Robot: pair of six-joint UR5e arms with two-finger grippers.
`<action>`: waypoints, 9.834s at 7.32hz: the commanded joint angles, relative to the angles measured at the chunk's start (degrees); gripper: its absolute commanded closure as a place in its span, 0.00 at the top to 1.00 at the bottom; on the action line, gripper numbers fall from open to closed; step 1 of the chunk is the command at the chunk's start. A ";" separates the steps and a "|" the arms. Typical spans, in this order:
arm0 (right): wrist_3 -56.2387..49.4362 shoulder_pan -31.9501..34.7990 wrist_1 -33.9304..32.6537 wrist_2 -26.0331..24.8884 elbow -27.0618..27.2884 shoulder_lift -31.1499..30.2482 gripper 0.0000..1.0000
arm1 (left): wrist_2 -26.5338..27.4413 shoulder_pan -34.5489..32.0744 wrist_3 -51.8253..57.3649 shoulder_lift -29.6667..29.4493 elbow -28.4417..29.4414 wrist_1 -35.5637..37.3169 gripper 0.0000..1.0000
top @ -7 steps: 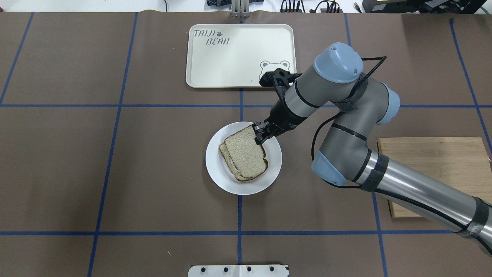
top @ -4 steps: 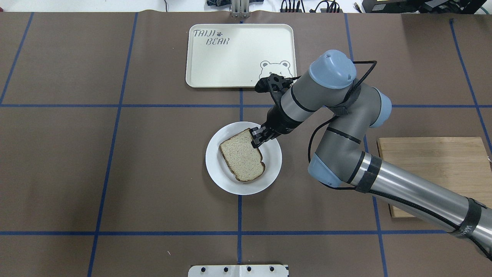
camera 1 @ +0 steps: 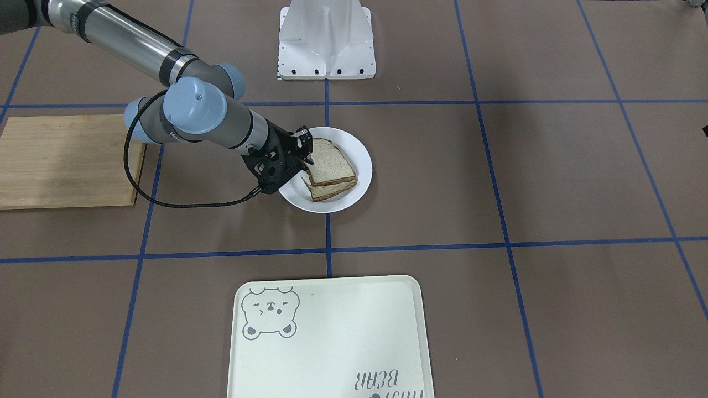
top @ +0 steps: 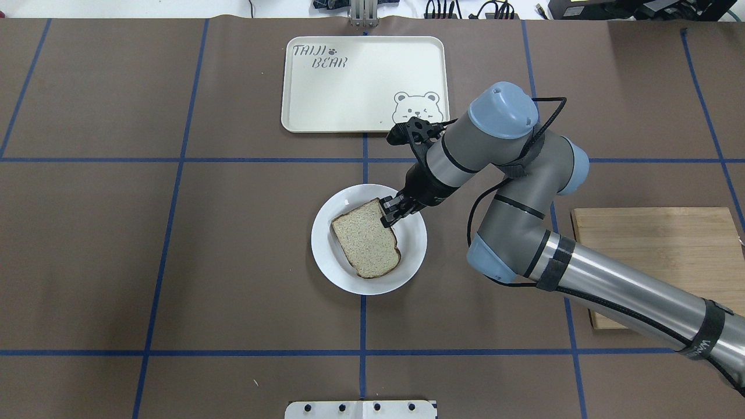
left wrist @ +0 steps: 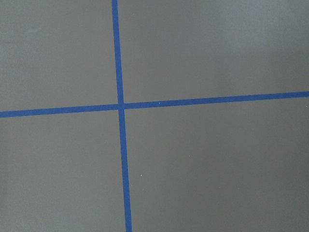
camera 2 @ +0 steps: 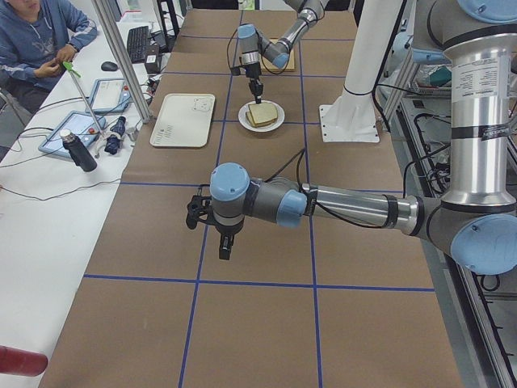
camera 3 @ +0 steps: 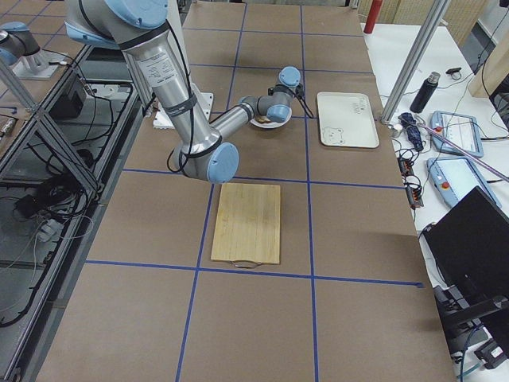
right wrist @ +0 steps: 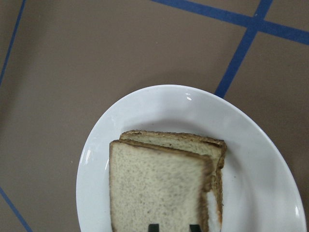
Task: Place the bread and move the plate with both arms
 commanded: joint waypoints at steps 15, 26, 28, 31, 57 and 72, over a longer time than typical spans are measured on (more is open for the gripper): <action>-46.16 38.99 -27.99 1.94 5.44 -29.33 1.00 | 16.69 52.96 -93.91 -28.67 11.15 -46.20 0.97; -46.26 40.06 -28.10 1.94 7.20 -30.12 1.00 | 30.93 62.37 -97.51 -30.43 21.09 -67.11 0.54; -46.26 40.06 -28.10 1.94 7.20 -30.12 1.00 | 31.02 62.46 -98.65 -31.05 21.44 -67.11 0.37; -46.26 40.06 -28.10 1.94 7.12 -30.12 1.00 | 31.02 62.72 -98.74 -31.84 22.14 -67.11 0.36; -46.61 42.25 -28.10 1.33 12.66 -33.99 1.00 | 61.97 53.76 -126.69 -56.05 51.65 -72.92 0.98; -45.91 42.78 -27.83 -1.04 14.41 -33.20 1.00 | 25.16 11.78 -16.48 -6.37 15.83 -41.95 0.98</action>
